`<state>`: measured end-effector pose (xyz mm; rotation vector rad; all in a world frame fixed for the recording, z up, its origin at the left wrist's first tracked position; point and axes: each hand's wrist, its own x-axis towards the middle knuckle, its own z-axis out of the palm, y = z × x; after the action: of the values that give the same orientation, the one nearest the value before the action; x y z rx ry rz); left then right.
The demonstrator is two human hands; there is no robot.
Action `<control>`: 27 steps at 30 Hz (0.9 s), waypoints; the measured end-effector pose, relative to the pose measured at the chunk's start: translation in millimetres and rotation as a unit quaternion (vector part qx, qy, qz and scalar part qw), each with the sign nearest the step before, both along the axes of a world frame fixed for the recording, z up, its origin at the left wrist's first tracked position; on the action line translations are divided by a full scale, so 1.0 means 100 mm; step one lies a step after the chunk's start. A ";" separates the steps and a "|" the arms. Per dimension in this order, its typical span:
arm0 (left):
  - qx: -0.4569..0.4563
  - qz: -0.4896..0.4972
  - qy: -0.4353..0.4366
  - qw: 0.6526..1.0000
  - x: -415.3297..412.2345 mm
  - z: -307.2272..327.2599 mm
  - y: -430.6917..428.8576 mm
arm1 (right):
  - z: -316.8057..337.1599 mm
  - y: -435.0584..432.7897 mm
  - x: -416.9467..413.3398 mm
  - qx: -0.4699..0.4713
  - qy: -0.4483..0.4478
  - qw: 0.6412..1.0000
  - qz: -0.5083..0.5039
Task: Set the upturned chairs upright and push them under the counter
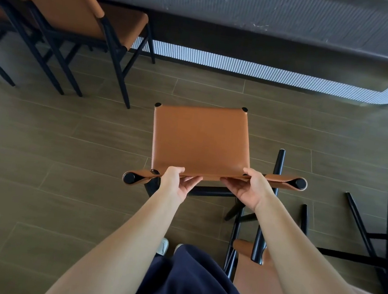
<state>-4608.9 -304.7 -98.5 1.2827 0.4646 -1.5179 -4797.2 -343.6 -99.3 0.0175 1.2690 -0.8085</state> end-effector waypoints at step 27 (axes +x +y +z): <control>-0.017 -0.091 0.055 0.994 0.61 0.93 -1.90 | 0.67 -1.79 0.55 -0.136 0.053 0.986 -0.082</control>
<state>-4547.5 -494.7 -5.4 1.2459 0.3994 -1.7494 -4742.4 -522.3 -32.4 -0.1437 1.2577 -1.1333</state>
